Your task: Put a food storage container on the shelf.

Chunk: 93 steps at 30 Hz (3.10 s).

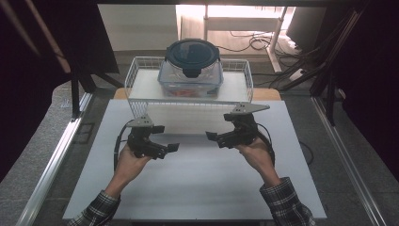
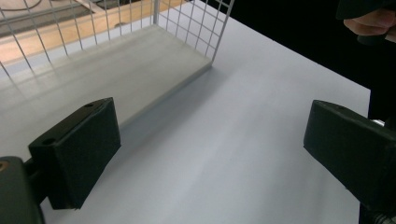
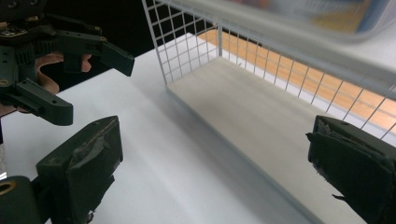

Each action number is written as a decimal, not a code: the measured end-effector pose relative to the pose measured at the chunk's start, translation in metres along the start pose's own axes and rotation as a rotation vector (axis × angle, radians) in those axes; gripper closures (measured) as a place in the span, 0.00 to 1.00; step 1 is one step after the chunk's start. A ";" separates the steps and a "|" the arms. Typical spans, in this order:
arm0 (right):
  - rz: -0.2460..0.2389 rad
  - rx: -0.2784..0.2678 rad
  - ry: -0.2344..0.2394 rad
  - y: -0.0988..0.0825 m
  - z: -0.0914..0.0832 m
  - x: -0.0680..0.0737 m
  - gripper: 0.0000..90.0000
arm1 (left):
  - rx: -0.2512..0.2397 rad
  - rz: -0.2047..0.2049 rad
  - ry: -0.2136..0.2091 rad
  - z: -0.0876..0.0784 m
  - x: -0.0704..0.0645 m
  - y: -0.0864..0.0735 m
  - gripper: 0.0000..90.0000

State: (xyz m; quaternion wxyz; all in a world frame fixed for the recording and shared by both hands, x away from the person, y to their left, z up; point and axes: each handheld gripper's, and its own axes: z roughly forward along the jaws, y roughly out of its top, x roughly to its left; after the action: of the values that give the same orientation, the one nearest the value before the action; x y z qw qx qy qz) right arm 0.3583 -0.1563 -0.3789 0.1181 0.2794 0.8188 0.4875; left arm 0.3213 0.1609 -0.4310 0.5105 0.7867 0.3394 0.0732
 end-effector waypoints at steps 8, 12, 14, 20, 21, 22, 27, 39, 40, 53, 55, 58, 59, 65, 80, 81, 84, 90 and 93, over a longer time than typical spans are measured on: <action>-0.004 0.025 -0.006 -0.023 0.007 0.005 0.03 | 0.035 -0.003 0.000 0.009 -0.002 -0.020 0.02; -0.014 0.040 -0.012 -0.028 0.009 0.006 0.03 | 0.040 0.013 0.031 0.012 -0.005 -0.028 0.02; -0.002 0.043 -0.008 -0.032 0.010 0.008 0.02 | 0.030 -0.015 0.015 0.012 -0.006 -0.031 0.02; 0.022 0.048 -0.009 -0.045 0.007 0.012 0.01 | 0.039 -0.038 0.001 0.010 -0.007 -0.042 0.02; 0.021 0.049 -0.006 -0.047 0.006 0.012 0.01 | 0.038 -0.043 0.004 0.008 -0.007 -0.046 0.02; 0.022 0.048 -0.005 -0.048 0.005 0.013 0.01 | 0.038 -0.043 0.004 0.008 -0.007 -0.046 0.02; -0.001 0.053 -0.028 -0.056 0.002 0.017 0.01 | 0.045 -0.043 0.026 0.003 -0.010 -0.058 0.02; 0.000 0.077 -0.057 -0.082 -0.011 0.025 0.00 | 0.064 0.008 0.102 -0.012 -0.017 -0.081 0.02; 0.001 0.078 -0.059 -0.085 -0.012 0.025 0.00 | 0.064 0.008 0.102 -0.012 -0.017 -0.081 0.02; 0.001 0.080 -0.101 -0.111 -0.029 0.023 0.00 | 0.080 0.017 0.144 -0.026 -0.019 -0.103 0.02; 0.004 0.084 -0.107 -0.114 -0.030 0.022 0.00 | 0.083 0.017 0.151 -0.027 -0.019 -0.105 0.02; 0.009 0.088 -0.120 -0.121 -0.033 0.020 0.00 | 0.088 0.018 0.165 -0.029 -0.018 -0.108 0.02; 0.014 0.088 -0.130 -0.125 -0.035 0.019 0.00 | 0.091 0.021 0.171 -0.030 -0.018 -0.110 0.02; 0.019 0.087 -0.153 -0.135 -0.042 0.015 0.00 | 0.109 0.027 0.192 -0.031 -0.019 -0.117 0.02; 0.053 0.148 -0.196 -0.163 -0.051 0.007 0.00 | 0.156 -0.002 0.204 -0.028 -0.012 -0.134 0.01; 0.054 0.153 -0.198 -0.164 -0.051 0.007 0.00 | 0.161 -0.003 0.203 -0.027 -0.011 -0.134 0.01; 0.060 0.174 -0.200 -0.169 -0.049 0.005 0.00 | 0.188 -0.021 0.200 -0.024 -0.008 -0.138 0.01; 0.083 0.209 -0.192 -0.175 -0.045 0.000 0.00 | 0.222 -0.040 0.190 -0.020 -0.004 -0.141 0.00; 0.086 0.238 -0.187 -0.177 -0.042 0.000 0.00 | 0.246 -0.033 0.188 -0.017 -0.004 -0.142 0.00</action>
State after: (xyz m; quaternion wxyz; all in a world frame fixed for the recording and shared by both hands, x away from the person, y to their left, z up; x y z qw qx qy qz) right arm 0.2779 -0.2529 -0.5112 0.1387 0.3702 0.8436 0.3633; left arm 0.2448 0.2067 -0.5429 0.3773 0.8274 0.4049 0.0961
